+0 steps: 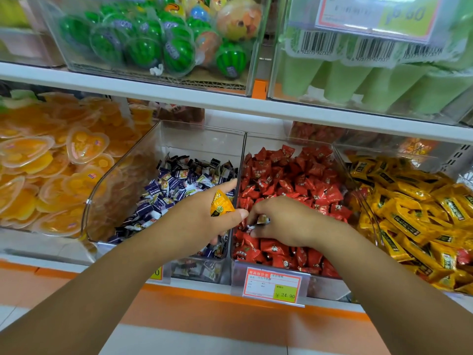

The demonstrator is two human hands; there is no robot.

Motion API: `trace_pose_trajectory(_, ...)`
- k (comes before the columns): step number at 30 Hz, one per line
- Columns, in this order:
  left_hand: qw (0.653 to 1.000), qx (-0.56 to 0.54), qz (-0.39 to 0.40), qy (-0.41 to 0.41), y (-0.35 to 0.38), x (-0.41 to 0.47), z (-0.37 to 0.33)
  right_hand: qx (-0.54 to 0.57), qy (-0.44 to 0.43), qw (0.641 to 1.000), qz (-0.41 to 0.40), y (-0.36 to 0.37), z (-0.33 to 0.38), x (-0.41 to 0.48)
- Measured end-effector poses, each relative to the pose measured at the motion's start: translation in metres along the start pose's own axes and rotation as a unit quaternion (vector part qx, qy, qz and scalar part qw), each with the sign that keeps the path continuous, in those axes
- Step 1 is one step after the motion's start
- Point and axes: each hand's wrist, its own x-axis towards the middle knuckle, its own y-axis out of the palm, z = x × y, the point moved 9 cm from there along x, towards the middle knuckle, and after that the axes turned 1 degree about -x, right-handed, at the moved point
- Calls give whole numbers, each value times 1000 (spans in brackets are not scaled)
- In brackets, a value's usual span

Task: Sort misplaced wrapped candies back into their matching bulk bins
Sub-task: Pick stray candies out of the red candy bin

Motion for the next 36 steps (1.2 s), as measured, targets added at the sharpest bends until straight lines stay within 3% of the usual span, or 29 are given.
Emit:
trace_pose_trajectory(4, 1000, -2, 10, 1, 0, -1, -2, 84, -2, 996, -33, -21, -8, -6)
trace_pose_trajectory(8, 1000, -4, 10, 7, 0, -2, -4, 189, -37, 961, -196, -69, 2, -18)
trace_pose_trajectory(11, 1000, -15, 3, 9, 1, -3, -6, 181, -76, 934, -299, -93, 22, -10)
trace_pose_trajectory(14, 1000, -28, 7, -1, 3, -5, -5, 145, -89, 935, -310, -98, 43, 14)
trace_pose_trajectory(19, 999, -29, 15, -6, 2, -4, -1, 226, -95, 947, -207, -86, 50, 36)
trace_pose_trajectory(25, 999, -27, 24, 4, 4, -2, 1, 333, -56, 918, -211, -84, 10, 20)
trace_pose_trajectory(29, 1000, -16, 19, 9, 3, -2, -3, 233, -24, 946, -225, -96, -6, -14)
trace_pose_trajectory(32, 1000, -13, 13, 9, 2, -2, -3, 100, 10, 990, -94, -84, -18, -38)
trace_pose_trajectory(36, 1000, -5, 9, 6, 3, -2, -2, 13, 64, 991, 113, -33, -27, -59)
